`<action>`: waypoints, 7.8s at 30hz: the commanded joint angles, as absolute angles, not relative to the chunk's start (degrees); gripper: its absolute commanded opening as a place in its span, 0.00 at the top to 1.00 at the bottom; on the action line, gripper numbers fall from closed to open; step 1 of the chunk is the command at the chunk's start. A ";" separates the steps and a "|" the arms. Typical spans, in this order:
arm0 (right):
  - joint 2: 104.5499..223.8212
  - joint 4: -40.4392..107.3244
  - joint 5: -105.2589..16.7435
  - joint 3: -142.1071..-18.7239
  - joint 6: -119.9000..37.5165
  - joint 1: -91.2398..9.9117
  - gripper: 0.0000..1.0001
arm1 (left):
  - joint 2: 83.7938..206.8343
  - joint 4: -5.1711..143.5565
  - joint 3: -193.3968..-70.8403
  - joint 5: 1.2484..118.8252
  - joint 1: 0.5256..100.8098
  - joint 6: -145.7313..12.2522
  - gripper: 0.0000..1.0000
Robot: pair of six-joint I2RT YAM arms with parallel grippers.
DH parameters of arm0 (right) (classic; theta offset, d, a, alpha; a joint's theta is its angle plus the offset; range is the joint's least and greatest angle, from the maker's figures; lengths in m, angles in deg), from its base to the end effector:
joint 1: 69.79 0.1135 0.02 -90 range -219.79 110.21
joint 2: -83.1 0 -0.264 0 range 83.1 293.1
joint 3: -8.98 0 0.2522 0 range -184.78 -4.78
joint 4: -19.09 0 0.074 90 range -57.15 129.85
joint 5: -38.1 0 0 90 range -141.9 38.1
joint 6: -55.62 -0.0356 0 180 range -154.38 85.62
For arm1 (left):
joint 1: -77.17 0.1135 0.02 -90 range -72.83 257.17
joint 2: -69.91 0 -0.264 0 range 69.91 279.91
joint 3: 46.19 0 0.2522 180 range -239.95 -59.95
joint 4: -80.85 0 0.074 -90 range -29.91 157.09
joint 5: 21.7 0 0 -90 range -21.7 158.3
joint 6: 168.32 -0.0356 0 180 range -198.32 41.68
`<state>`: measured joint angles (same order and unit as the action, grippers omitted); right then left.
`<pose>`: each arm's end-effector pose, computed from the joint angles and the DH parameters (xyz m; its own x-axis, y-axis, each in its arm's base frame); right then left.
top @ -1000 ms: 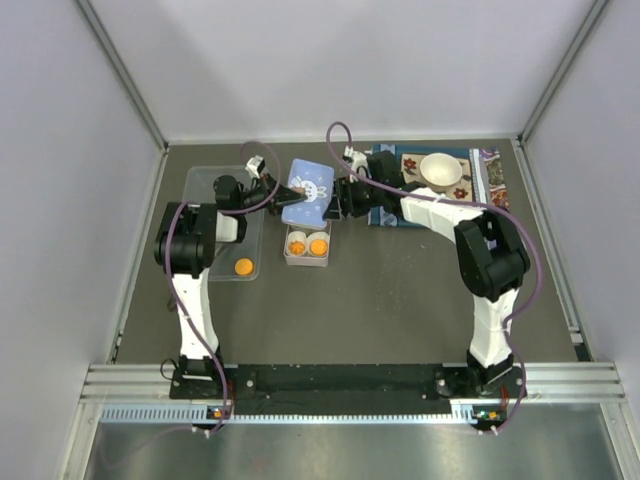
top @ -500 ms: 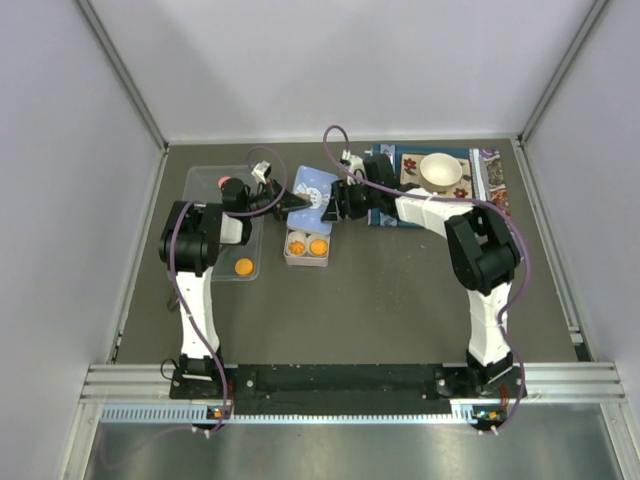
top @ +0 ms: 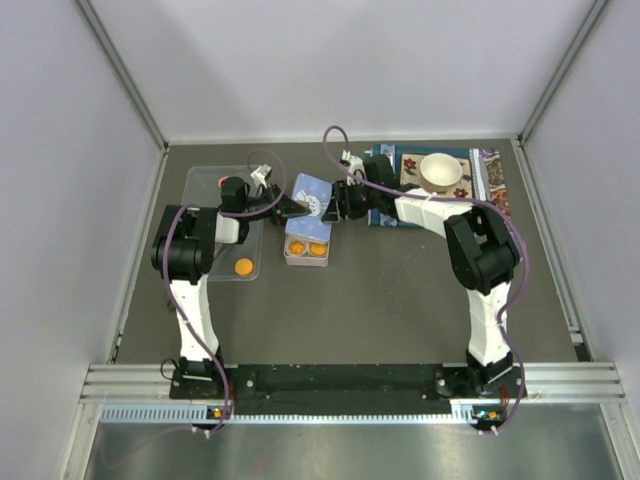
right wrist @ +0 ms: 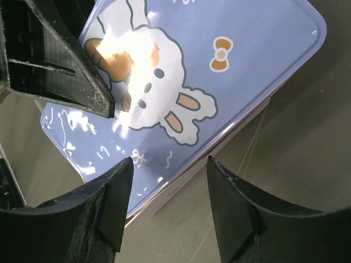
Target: Pack the cookies
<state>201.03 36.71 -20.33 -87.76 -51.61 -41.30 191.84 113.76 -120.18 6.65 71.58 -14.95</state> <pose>0.3955 0.2359 0.1902 -0.7527 -0.1214 -0.6471 -0.5675 0.6179 0.5442 0.4113 -0.0717 0.1267 -0.9132 -0.3371 -0.2289 0.1692 0.1973 -0.9656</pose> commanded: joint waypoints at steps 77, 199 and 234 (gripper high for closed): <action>202.72 39.00 -26.50 -90.03 -47.91 -36.74 0.48 | 177.14 64.01 -126.31 25.49 74.44 -58.10 0.57; 202.90 40.85 -19.29 -97.42 -59.51 -35.34 0.46 | 189.96 52.33 -147.93 28.57 73.65 -63.64 0.57; 203.43 43.66 -37.92 -100.75 -51.78 -37.27 0.46 | 191.46 51.44 -149.07 29.80 73.30 -62.76 0.57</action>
